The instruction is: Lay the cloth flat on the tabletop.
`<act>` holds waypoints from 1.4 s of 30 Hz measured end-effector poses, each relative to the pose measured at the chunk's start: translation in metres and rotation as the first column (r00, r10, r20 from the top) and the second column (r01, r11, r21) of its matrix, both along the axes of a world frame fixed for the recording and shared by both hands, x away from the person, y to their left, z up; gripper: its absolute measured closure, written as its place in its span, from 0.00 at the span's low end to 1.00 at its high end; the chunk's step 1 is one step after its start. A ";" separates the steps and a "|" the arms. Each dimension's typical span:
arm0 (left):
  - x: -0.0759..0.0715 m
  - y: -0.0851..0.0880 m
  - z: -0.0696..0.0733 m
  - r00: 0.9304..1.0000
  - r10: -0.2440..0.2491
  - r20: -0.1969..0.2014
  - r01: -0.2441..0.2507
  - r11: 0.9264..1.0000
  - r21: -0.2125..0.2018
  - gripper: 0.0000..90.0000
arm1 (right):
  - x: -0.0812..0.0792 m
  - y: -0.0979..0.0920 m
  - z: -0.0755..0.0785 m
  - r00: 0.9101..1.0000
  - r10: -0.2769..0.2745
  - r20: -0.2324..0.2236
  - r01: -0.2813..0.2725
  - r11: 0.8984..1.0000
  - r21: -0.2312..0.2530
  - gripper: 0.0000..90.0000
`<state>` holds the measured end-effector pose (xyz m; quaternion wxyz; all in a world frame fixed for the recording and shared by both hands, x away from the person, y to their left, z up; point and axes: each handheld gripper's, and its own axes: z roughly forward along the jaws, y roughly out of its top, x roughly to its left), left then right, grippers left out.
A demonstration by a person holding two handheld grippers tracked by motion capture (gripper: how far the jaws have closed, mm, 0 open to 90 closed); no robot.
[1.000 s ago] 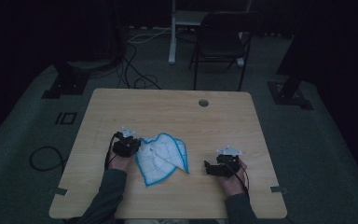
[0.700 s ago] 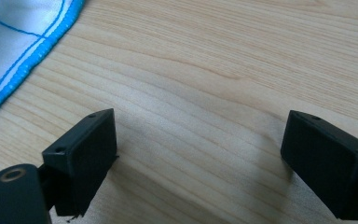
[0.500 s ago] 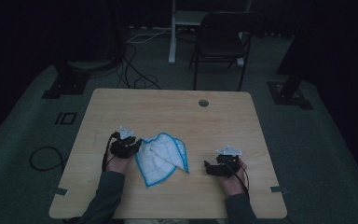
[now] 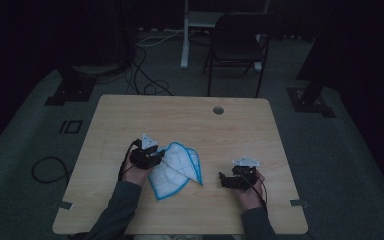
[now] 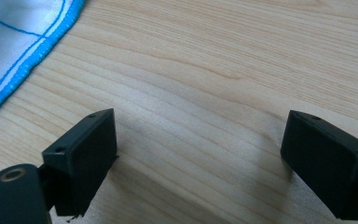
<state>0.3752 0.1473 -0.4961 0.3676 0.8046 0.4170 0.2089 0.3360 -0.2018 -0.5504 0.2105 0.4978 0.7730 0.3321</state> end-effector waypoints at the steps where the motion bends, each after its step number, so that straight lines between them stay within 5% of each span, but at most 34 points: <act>1: 0.001 -0.002 0.000 1.000 -0.004 0.001 0.004 1.000 0.013 0.71 | 0.000 0.000 0.000 1.000 0.000 0.000 0.000 1.000 0.000 0.12; 9: 0.013 -0.006 -0.001 1.000 0.026 -0.001 -0.026 0.997 0.073 0.96 | 0.000 0.000 0.000 1.000 -0.001 0.000 0.001 1.000 0.001 0.12; 19: 0.029 0.008 0.006 0.994 0.105 0.017 -0.106 0.992 0.067 0.97 | 0.000 0.000 0.000 1.000 -0.002 -0.001 0.002 1.000 0.001 0.12; 30: 0.044 0.031 0.004 0.980 0.201 0.008 -0.201 0.978 0.049 0.87 | 0.000 0.000 0.000 1.000 -0.002 -0.001 0.002 1.000 0.001 0.12; 38: 0.026 0.033 0.007 0.984 0.180 0.018 -0.180 0.983 0.022 0.84 | -0.008 0.006 0.007 1.000 0.010 0.015 -0.009 1.000 -0.026 0.41; 42: 0.009 0.026 0.003 0.990 0.138 0.017 -0.138 0.990 0.001 0.83 | -0.015 0.012 0.015 0.996 0.075 0.048 -0.076 0.997 0.020 0.52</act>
